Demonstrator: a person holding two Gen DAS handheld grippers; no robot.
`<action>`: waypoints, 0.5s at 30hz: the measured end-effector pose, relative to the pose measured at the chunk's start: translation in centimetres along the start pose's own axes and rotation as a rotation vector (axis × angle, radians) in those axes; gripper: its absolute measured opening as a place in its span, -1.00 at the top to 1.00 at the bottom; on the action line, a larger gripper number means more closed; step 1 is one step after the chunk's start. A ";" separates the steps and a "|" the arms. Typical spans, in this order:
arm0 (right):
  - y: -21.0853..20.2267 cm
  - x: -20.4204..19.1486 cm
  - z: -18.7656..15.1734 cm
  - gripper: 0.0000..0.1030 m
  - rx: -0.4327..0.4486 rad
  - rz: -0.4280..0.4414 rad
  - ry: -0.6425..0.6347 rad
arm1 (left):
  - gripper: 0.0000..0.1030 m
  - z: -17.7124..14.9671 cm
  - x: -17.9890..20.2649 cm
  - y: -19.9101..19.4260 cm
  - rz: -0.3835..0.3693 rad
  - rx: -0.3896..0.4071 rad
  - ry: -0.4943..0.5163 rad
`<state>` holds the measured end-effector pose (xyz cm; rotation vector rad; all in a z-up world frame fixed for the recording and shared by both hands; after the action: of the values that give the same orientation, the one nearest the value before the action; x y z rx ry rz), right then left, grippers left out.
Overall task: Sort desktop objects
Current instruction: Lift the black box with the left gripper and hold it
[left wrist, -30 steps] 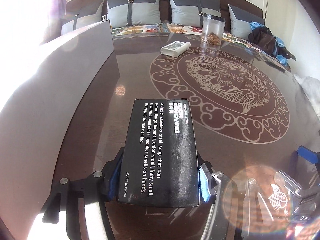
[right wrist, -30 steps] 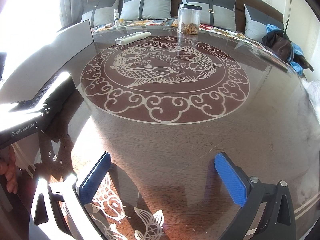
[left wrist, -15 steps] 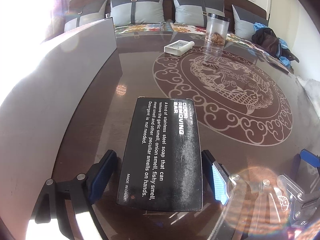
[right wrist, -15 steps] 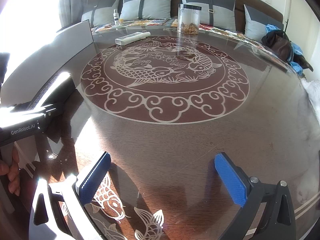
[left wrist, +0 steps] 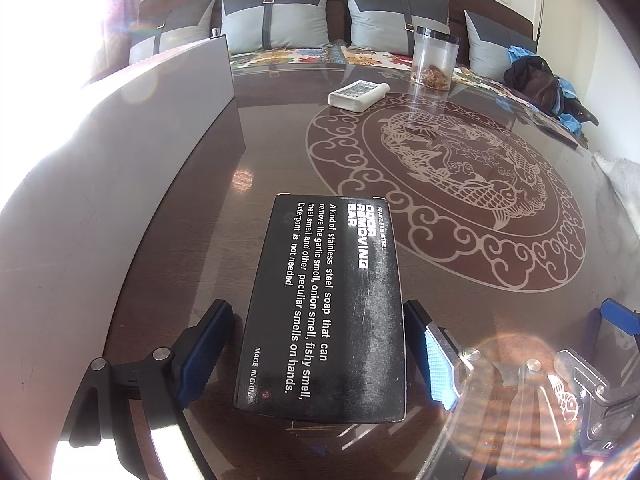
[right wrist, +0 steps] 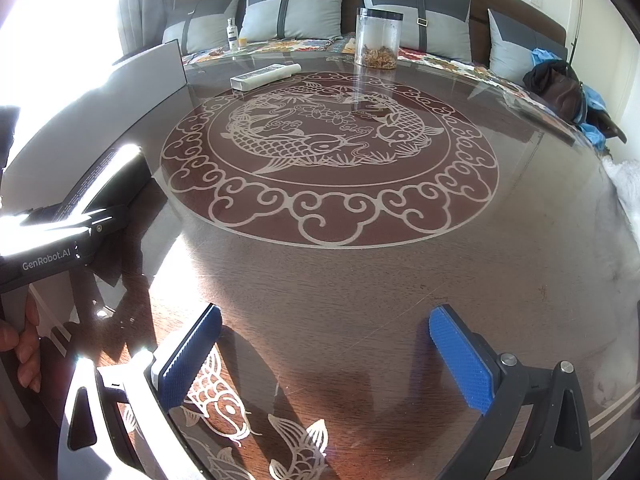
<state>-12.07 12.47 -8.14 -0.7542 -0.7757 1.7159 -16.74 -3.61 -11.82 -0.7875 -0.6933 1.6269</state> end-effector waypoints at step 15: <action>0.1 0.1 0.1 -1.00 0.003 -0.002 0.005 | -0.82 0.0 0.0 0.1 -0.003 -0.010 0.003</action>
<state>-12.23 12.56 -8.14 -0.7550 -0.7701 1.7131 -16.81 -3.60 -11.90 -0.7951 -0.7004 1.6202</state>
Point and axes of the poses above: each gripper's, at about its wrist camera, not at the fingertips, and y roughly the way its jaws point, x to its right, z to its top, the point moved 7 cm from there along y, roughly the way its jaws point, and after that the axes turned 9 degrees about z, right-handed, at the moved point
